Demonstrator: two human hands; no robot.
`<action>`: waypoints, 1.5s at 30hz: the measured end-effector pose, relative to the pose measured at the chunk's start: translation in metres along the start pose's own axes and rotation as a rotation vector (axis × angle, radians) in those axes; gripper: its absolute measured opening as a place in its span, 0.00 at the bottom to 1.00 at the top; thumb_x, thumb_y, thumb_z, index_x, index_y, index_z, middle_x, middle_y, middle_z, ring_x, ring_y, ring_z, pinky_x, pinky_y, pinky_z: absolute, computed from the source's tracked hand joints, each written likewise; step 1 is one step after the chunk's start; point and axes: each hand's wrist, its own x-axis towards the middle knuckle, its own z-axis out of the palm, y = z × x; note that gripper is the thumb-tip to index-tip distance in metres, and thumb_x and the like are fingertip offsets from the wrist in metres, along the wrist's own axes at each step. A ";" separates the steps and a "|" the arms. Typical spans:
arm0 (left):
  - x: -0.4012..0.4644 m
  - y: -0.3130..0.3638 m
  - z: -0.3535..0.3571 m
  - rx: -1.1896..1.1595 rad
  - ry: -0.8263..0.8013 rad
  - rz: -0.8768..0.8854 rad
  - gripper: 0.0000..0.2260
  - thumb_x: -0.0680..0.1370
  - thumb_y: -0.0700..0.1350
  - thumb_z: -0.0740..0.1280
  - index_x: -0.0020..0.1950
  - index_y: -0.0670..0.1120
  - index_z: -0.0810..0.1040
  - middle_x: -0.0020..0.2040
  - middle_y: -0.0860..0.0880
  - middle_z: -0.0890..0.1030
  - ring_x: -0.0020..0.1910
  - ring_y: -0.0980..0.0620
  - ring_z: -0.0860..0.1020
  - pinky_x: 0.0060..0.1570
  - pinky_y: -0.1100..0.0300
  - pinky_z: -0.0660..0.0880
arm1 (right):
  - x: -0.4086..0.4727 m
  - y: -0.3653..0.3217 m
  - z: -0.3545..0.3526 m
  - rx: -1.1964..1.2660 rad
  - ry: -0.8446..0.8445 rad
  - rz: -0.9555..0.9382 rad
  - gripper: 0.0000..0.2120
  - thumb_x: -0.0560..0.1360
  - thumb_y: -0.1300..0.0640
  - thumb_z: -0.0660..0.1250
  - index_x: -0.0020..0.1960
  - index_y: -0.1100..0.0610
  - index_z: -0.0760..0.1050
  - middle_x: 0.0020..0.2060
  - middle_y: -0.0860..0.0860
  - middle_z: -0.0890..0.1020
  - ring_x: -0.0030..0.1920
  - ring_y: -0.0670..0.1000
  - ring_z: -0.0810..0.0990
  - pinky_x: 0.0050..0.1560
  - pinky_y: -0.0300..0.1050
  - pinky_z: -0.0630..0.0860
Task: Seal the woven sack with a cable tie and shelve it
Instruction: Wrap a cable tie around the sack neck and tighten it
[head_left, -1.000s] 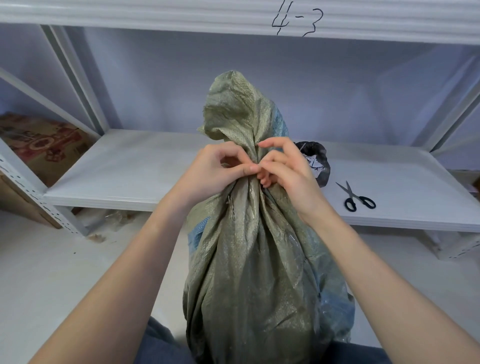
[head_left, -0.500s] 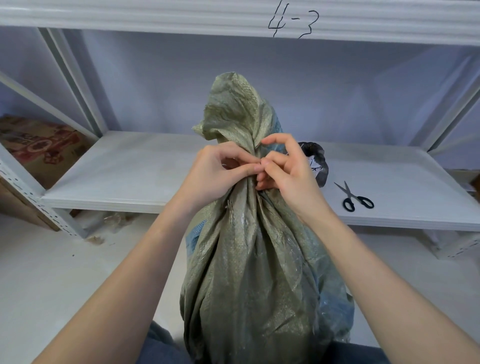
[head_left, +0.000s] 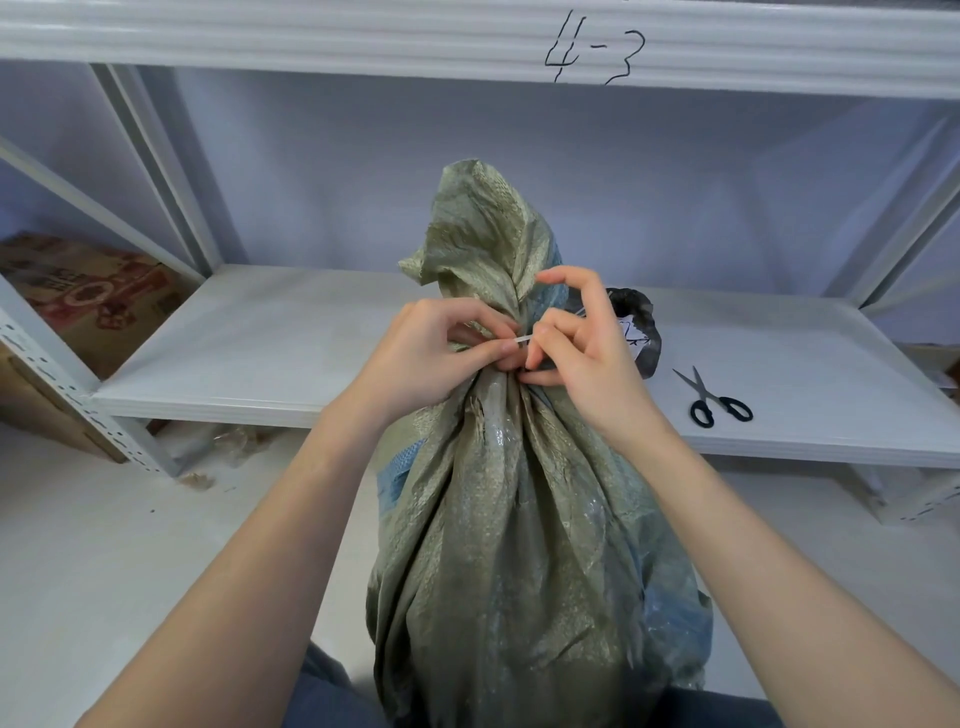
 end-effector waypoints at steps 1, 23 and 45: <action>0.000 -0.001 0.000 0.015 -0.002 0.000 0.03 0.73 0.44 0.72 0.43 0.45 0.83 0.49 0.52 0.84 0.48 0.56 0.83 0.55 0.50 0.78 | 0.000 0.000 -0.001 0.001 0.008 0.007 0.16 0.78 0.67 0.55 0.59 0.49 0.64 0.31 0.52 0.72 0.40 0.50 0.80 0.48 0.49 0.81; -0.005 0.001 0.011 0.158 0.070 0.127 0.03 0.72 0.42 0.71 0.45 0.46 0.81 0.45 0.51 0.84 0.46 0.57 0.81 0.52 0.53 0.77 | 0.007 0.023 -0.001 -0.270 -0.003 0.018 0.16 0.77 0.49 0.61 0.36 0.58 0.71 0.31 0.60 0.75 0.35 0.51 0.72 0.41 0.48 0.67; -0.004 -0.004 0.012 0.209 0.106 0.214 0.01 0.70 0.36 0.70 0.40 0.41 0.80 0.49 0.50 0.83 0.50 0.69 0.76 0.53 0.66 0.74 | 0.010 0.020 -0.006 -0.164 0.112 0.064 0.16 0.77 0.54 0.60 0.30 0.55 0.70 0.27 0.46 0.76 0.43 0.56 0.83 0.54 0.57 0.74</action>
